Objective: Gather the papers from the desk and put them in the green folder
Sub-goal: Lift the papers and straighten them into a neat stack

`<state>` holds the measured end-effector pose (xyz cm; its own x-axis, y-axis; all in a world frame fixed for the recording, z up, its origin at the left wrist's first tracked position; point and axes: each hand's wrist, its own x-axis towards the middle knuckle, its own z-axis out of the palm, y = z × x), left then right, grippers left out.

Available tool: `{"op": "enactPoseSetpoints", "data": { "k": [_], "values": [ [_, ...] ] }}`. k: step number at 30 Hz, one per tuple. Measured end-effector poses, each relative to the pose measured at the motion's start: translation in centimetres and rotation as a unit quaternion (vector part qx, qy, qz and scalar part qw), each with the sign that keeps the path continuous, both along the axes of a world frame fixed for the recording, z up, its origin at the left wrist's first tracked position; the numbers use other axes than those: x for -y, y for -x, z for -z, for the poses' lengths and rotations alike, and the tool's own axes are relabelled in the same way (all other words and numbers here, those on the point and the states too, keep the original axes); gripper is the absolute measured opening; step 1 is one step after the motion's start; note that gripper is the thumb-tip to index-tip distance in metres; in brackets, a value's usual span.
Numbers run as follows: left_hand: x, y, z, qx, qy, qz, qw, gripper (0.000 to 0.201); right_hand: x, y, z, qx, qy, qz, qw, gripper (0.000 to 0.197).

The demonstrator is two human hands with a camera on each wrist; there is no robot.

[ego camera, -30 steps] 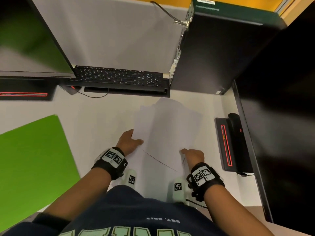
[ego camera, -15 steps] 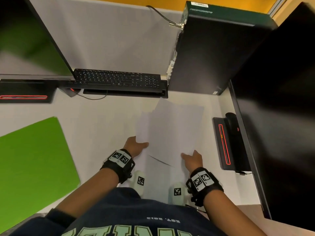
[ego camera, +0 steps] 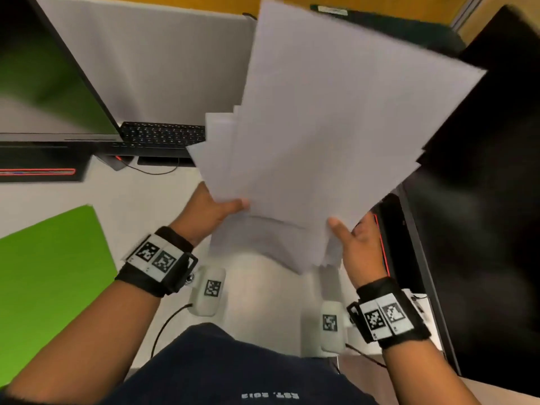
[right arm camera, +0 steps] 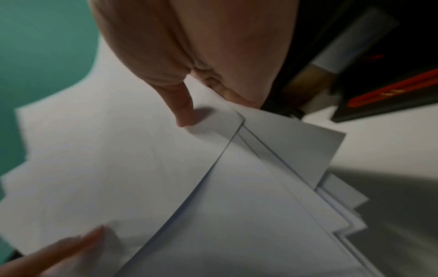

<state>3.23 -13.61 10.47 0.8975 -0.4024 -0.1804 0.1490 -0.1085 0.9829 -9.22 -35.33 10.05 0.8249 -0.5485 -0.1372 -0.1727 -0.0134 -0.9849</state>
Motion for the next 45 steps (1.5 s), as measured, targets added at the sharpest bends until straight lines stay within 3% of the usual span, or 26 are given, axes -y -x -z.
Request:
{"op": "enactPoseSetpoints", "data": {
  "k": [3, 5, 7, 10, 12, 14, 19, 24, 26, 28, 30, 31, 34, 37, 40, 45],
  "values": [
    [0.3, -0.3, -3.0, 0.065, 0.041, -0.016, 0.997, 0.038, -0.3, -1.4, -2.1, 0.072, 0.029, 0.014, 0.997, 0.020],
    [0.4, -0.6, -3.0, 0.086, 0.054, -0.037, 0.994, 0.038, -0.8, -2.0, -2.1, 0.089, 0.051, 0.023, 0.994, 0.026],
    [0.4, -0.6, -2.1, 0.095, 0.056, -0.062, 0.992, 0.042, -1.2, -2.3, -1.3, 0.090, 0.054, 0.013, 0.994, 0.019],
    [-0.1, -0.3, 0.1, 0.074, 0.045, -0.075, 0.993, 0.045, -1.5, -2.1, 0.6, 0.066, 0.042, 0.017, 0.997, 0.029],
    [-0.4, 0.0, 1.5, 0.050, 0.033, -0.059, 0.996, 0.047, -1.7, -1.8, 2.0, 0.058, -0.001, 0.004, 0.998, 0.022],
    [-0.6, 0.2, 2.4, 0.040, 0.026, -0.049, 0.998, 0.045, -1.7, -1.6, 2.9, 0.042, -0.028, 0.009, 0.999, 0.036],
    [-0.5, -0.3, 2.9, 0.037, 0.050, -0.054, 0.997, 0.049, -1.9, -1.9, 2.7, 0.034, -0.032, 0.003, 0.999, 0.028],
    [-2.3, -1.0, 2.8, 0.026, 0.047, -0.012, 0.998, 0.085, -0.4, -0.4, 1.1, 0.014, -0.025, -0.116, 0.993, 0.030],
    [-2.5, -1.0, 2.5, 0.036, 0.025, 0.028, 0.999, 0.102, 0.2, 0.0, 0.6, 0.004, -0.006, -0.123, 0.992, 0.034],
    [-1.7, -1.3, 2.0, 0.015, 0.025, 0.087, 0.996, 0.107, 0.7, -0.1, 0.6, 0.006, -0.008, -0.099, 0.995, 0.040],
    [-0.9, -1.9, 1.3, 0.008, 0.023, 0.113, 0.993, 0.092, 1.2, -0.7, 0.5, 0.015, -0.030, -0.102, 0.994, 0.021],
    [-0.6, -2.3, 1.0, 0.011, 0.022, 0.104, 0.994, 0.082, 1.2, -1.1, 0.5, 0.016, -0.029, -0.091, 0.995, 0.025],
    [0.6, -2.8, -0.3, 0.041, 0.046, 0.018, 0.998, 0.066, 0.9, -2.2, -0.2, 0.051, -0.033, -0.053, 0.997, 0.036],
    [1.7, -2.7, -2.0, 0.076, 0.114, -0.081, 0.987, 0.046, 0.0, -3.1, -1.5, 0.095, -0.024, -0.015, 0.995, 0.033],
    [1.9, -2.0, -2.3, 0.104, 0.135, -0.119, 0.978, 0.042, -0.6, -3.4, -1.2, 0.124, -0.033, 0.008, 0.992, 0.034],
    [1.0, -0.9, 0.8, 0.066, 0.092, -0.142, 0.983, 0.038, -1.6, -3.2, 1.2, 0.067, -0.033, -0.003, 0.997, 0.044]
  ]
}}
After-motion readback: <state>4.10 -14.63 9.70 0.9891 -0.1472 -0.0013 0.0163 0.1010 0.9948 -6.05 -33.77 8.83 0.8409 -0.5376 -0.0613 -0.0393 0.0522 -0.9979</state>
